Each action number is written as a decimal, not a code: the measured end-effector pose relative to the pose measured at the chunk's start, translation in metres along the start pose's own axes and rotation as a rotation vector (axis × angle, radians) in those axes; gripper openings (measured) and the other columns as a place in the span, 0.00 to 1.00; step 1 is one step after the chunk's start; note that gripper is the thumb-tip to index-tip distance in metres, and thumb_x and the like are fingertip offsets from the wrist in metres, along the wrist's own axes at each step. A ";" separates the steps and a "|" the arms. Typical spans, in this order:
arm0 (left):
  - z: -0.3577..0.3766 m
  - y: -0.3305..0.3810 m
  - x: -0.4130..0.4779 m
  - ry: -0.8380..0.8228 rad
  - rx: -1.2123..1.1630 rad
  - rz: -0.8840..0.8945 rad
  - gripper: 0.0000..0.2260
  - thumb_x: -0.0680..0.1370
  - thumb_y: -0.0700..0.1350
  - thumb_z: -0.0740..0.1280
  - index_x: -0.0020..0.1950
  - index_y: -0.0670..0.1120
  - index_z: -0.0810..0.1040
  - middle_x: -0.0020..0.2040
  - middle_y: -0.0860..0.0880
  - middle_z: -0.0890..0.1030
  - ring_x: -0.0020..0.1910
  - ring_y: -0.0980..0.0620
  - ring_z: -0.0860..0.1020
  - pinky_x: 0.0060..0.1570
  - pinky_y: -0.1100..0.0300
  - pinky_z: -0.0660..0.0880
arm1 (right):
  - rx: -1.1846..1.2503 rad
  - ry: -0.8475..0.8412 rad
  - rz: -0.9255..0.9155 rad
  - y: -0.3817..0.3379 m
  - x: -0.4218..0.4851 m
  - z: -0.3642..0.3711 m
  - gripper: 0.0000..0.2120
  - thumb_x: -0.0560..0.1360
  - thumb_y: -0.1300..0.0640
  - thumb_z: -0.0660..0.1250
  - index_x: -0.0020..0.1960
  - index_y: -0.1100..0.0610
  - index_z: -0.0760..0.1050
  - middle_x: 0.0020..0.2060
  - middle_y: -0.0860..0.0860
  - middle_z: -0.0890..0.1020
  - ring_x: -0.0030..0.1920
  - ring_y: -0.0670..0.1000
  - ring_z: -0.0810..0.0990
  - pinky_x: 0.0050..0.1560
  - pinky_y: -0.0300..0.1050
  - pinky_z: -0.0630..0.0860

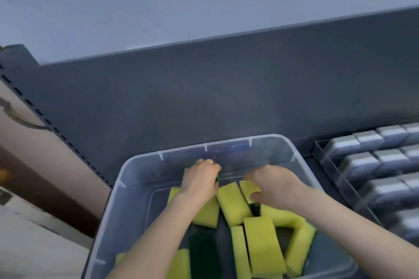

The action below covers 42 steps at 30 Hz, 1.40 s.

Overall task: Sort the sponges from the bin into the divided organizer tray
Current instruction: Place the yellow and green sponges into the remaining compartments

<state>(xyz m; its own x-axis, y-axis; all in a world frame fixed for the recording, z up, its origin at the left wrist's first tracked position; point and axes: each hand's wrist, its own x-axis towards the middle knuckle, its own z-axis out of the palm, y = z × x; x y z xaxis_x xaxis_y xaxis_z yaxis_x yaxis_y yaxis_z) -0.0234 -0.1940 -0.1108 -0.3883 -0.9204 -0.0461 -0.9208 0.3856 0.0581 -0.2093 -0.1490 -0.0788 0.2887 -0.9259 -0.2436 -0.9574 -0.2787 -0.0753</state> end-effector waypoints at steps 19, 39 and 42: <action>-0.011 -0.010 -0.001 -0.046 0.050 -0.123 0.17 0.73 0.36 0.67 0.60 0.48 0.78 0.57 0.48 0.75 0.59 0.47 0.71 0.44 0.57 0.72 | -0.365 -0.048 0.107 -0.028 0.024 0.045 0.22 0.74 0.63 0.61 0.68 0.57 0.66 0.60 0.56 0.71 0.58 0.57 0.72 0.43 0.47 0.71; -0.037 0.020 -0.015 0.363 -0.177 0.077 0.13 0.75 0.45 0.68 0.59 0.51 0.73 0.55 0.52 0.75 0.55 0.50 0.74 0.43 0.57 0.74 | 1.048 0.907 0.477 -0.017 -0.066 0.003 0.11 0.68 0.59 0.70 0.47 0.46 0.76 0.38 0.45 0.83 0.38 0.42 0.80 0.35 0.32 0.74; -0.041 0.027 -0.021 0.405 -0.214 0.120 0.12 0.75 0.48 0.68 0.58 0.52 0.74 0.52 0.53 0.74 0.54 0.50 0.74 0.41 0.56 0.74 | 1.141 0.967 0.490 -0.015 -0.086 0.006 0.12 0.69 0.60 0.70 0.47 0.45 0.77 0.39 0.45 0.83 0.41 0.46 0.81 0.41 0.41 0.78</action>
<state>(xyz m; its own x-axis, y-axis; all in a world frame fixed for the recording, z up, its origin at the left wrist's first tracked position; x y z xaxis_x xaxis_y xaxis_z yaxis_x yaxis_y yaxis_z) -0.0386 -0.1666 -0.0676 -0.4078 -0.8376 0.3635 -0.8256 0.5083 0.2451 -0.2195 -0.0637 -0.0627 -0.5752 -0.7956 0.1902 -0.3184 0.0035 -0.9479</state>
